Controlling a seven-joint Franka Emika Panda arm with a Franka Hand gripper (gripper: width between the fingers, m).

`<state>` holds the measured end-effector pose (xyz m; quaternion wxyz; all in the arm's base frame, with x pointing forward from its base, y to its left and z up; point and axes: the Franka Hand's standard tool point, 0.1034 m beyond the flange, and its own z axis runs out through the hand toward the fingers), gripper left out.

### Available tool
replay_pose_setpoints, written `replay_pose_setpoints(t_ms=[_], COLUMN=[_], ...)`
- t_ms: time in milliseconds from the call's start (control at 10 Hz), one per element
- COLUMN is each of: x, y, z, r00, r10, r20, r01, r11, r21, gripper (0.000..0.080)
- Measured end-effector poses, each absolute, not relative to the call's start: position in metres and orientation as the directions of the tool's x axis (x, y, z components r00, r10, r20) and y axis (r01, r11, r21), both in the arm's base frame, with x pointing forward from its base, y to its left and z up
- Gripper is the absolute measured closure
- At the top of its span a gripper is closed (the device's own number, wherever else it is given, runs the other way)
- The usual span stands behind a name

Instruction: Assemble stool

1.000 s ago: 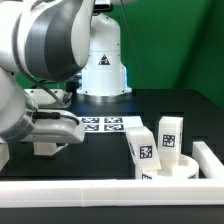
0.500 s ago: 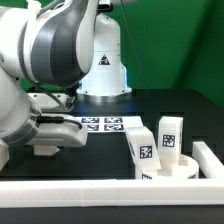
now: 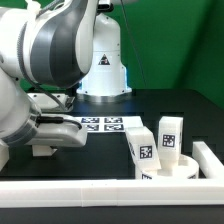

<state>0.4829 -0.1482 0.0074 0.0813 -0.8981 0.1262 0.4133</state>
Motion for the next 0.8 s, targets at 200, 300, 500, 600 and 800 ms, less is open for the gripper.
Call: replay_pose_setpoints(t_ms=[200,300,500,600,800], x=[0.490,0.498,0.513,0.519,0.531], y=[-0.145,-0.139,-0.117,-0.101,-0.083], z=[0.017,0.029,0.066,0.085,0.101], r00=[0.641,0.657,0.662,0.652,0.664], r10=[-0.155,-0.148,-0.169,-0.206,-0.249], r20=[-0.751,-0.739,-0.730,-0.730,-0.705], r01=[-0.285,-0.274,-0.283,-0.306,-0.326], r11=[-0.958,-0.960,-0.959,-0.952,-0.945], r21=[-0.046,-0.051,-0.034,-0.004,0.026], gripper=[0.0474,0.0474,0.0472,0.0472,0.0472])
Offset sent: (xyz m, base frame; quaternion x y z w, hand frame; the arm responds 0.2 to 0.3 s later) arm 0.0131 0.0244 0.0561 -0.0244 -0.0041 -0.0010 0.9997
